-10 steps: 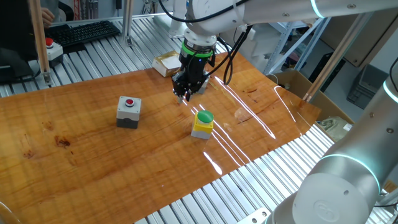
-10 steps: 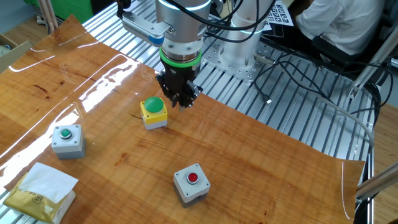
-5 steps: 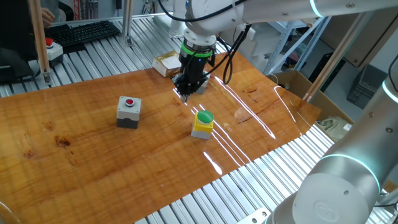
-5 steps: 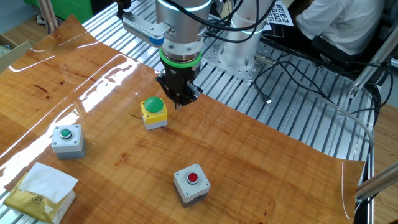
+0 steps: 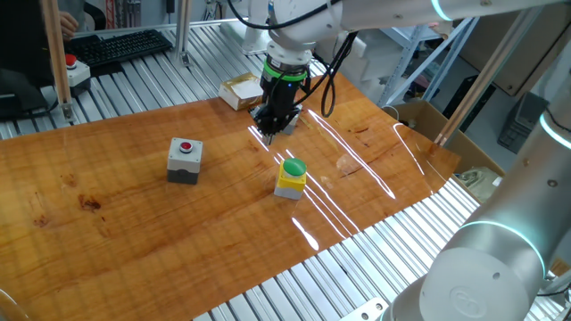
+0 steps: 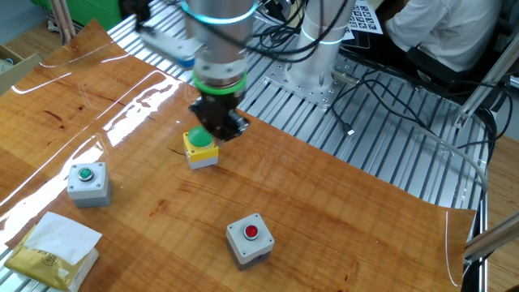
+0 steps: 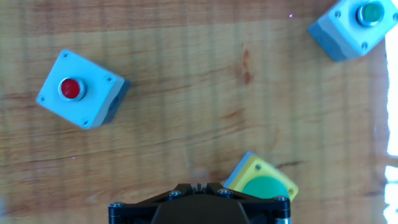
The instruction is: Press three buttons from left to right in sequence
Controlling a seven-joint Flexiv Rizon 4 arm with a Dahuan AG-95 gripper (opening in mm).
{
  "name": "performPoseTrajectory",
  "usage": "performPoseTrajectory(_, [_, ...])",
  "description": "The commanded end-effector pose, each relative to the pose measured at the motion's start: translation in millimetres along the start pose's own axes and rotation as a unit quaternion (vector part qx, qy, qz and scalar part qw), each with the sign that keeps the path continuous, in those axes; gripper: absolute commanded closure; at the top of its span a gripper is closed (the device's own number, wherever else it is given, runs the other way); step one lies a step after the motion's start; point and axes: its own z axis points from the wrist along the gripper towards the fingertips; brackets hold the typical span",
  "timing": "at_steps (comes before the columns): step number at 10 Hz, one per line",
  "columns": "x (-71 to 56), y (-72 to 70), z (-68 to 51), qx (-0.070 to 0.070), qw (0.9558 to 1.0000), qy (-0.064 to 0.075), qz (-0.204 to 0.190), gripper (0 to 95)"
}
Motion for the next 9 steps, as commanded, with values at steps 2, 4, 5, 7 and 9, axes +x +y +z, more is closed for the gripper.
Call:
performPoseTrajectory(2, [-21.3,-13.4,4.1,0.006,1.0,0.0,0.007,95.0])
performPoseTrajectory(4, [-38.1,-26.6,5.4,0.007,1.0,0.0,0.004,95.0])
performPoseTrajectory(5, [-42.1,-30.1,5.2,0.007,1.0,0.0,0.003,95.0])
performPoseTrajectory(7, [-57.8,-45.1,4.6,0.007,1.0,0.0,-0.004,95.0])
performPoseTrajectory(9, [-71.4,-57.2,4.4,0.007,0.9999,-0.001,-0.01,95.0])
